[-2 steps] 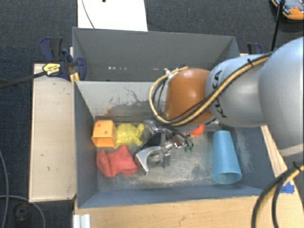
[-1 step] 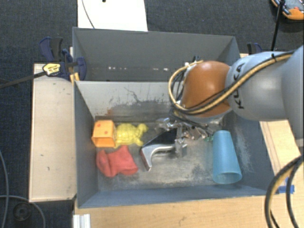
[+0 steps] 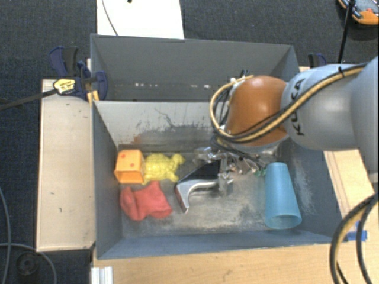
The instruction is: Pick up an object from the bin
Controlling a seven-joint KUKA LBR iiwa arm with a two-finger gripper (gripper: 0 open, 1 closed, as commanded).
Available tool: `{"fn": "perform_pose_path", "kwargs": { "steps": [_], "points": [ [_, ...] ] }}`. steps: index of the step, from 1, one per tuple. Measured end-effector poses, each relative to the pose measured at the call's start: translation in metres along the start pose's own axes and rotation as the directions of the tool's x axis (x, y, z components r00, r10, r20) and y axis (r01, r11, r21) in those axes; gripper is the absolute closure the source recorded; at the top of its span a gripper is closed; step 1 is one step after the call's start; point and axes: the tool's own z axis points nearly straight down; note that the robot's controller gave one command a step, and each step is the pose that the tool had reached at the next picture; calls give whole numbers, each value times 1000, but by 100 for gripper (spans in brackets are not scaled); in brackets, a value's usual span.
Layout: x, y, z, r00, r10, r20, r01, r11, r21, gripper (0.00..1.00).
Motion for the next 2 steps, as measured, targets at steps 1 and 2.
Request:
{"fn": "perform_pose_path", "kwargs": {
  "steps": [1,2],
  "points": [
    [13,23,-42,1000,-7,-12,7,1000,-1,100],
    [14,28,-110,1000,-15,-13,15,1000,-1,100]
  ]
}}
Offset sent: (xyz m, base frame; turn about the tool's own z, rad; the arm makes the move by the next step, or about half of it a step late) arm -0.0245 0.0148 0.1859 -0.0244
